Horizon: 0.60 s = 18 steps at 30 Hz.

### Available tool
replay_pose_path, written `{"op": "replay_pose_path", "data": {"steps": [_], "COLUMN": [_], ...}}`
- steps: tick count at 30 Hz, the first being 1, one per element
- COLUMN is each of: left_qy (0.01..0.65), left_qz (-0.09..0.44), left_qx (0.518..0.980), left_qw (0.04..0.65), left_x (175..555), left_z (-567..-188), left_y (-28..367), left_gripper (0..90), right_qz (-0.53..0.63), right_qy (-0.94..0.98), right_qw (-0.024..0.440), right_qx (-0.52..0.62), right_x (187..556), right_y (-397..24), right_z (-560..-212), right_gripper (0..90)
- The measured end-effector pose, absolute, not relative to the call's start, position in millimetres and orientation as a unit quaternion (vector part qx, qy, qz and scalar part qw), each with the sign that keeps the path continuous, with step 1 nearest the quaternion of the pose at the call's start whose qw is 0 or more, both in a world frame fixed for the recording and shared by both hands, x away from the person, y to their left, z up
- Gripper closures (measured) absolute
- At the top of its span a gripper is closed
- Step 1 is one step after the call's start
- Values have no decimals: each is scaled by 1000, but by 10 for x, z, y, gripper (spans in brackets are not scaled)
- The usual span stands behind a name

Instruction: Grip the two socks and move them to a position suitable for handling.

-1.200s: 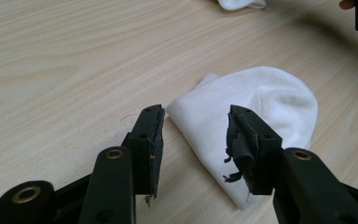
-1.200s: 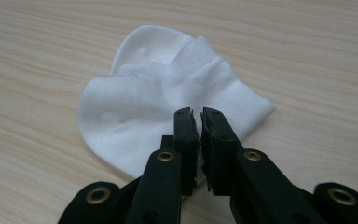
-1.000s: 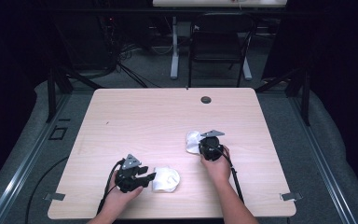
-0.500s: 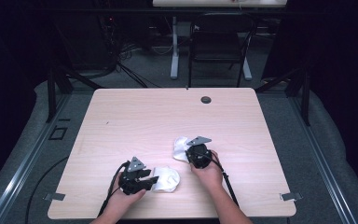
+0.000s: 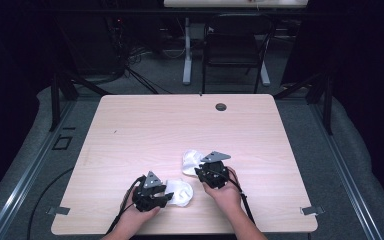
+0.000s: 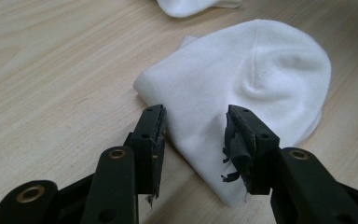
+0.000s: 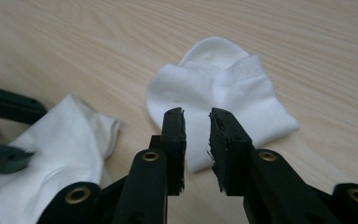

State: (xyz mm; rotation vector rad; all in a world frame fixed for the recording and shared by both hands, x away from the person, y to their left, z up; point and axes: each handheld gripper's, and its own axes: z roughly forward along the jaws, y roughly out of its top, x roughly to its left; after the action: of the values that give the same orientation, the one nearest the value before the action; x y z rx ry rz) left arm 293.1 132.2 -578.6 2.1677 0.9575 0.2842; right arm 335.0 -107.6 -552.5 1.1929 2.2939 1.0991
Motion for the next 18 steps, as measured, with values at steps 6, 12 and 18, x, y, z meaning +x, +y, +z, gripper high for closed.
{"op": "replay_pose_path", "data": {"steps": [6,12,18], "left_qy": [366,361,360], "left_qz": [110,109,107], "left_qx": [846,847,847], "left_qw": [371,374,375], "left_x": [2898,2886,2891], "left_z": [-5791,-5797,-5796], "left_y": [1264,1229,1230], "left_gripper": [572,566,557], "right_qz": [369,375,388], "right_qy": [822,823,830], "right_qw": [142,106,97], "right_qx": [410,415,388], "right_x": [3063,2990,2940], "right_y": [-1166,-1147,-1037], "right_z": [-5544,-5684,-5646], "right_gripper": [752,761,759]}}
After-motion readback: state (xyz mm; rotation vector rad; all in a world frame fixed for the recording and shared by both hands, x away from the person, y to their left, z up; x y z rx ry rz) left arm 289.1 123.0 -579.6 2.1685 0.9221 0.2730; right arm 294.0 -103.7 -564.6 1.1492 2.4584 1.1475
